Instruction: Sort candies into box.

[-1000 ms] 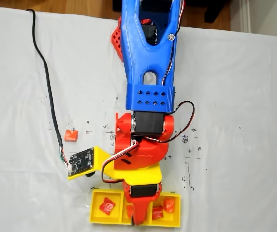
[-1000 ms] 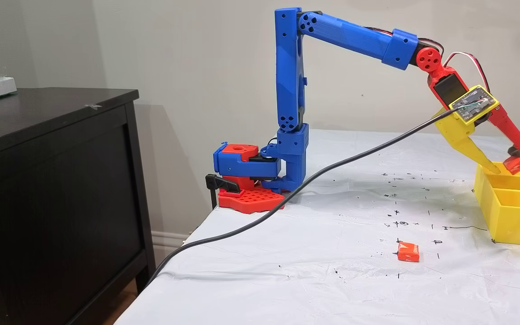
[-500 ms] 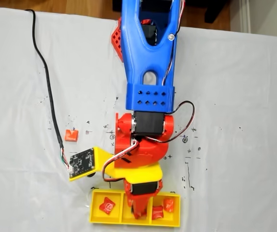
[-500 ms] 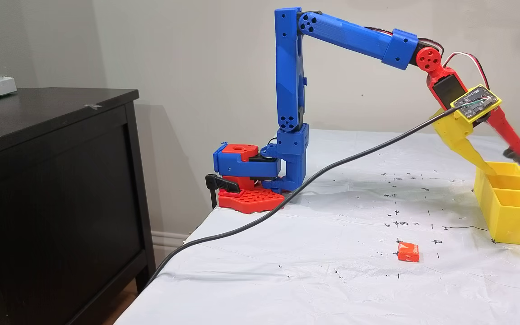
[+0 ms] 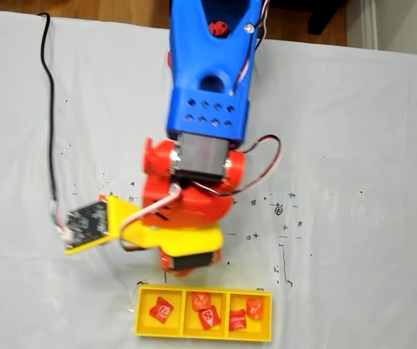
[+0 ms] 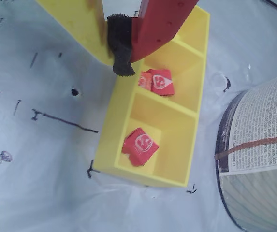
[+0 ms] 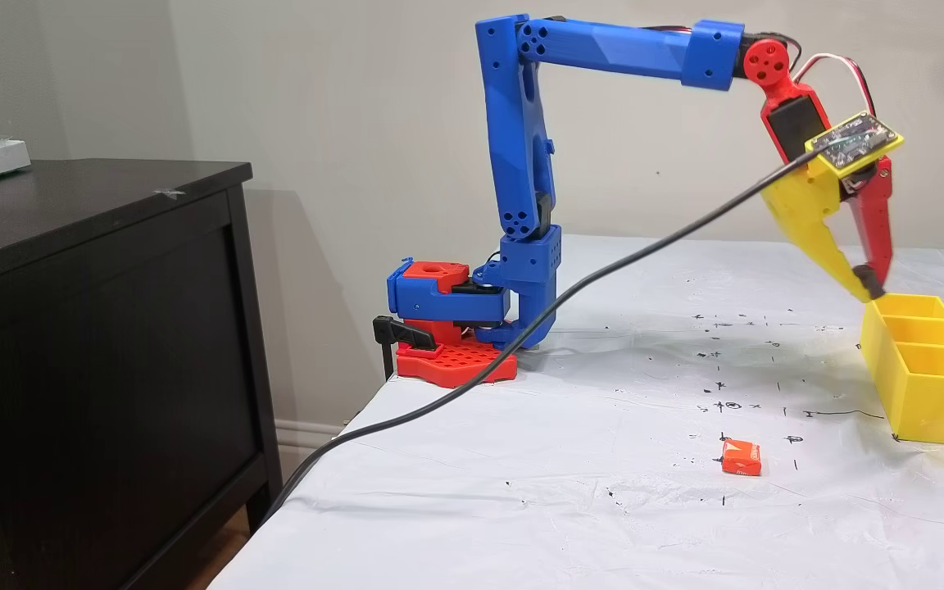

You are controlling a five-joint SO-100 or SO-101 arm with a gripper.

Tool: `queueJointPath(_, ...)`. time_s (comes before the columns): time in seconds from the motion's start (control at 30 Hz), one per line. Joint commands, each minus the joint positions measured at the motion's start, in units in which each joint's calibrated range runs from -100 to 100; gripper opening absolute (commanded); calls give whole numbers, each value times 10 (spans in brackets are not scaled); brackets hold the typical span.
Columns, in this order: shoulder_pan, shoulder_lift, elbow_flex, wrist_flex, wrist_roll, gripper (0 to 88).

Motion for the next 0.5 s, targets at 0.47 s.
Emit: queueJointPath(0.47,198,-31,41,93,173,2)
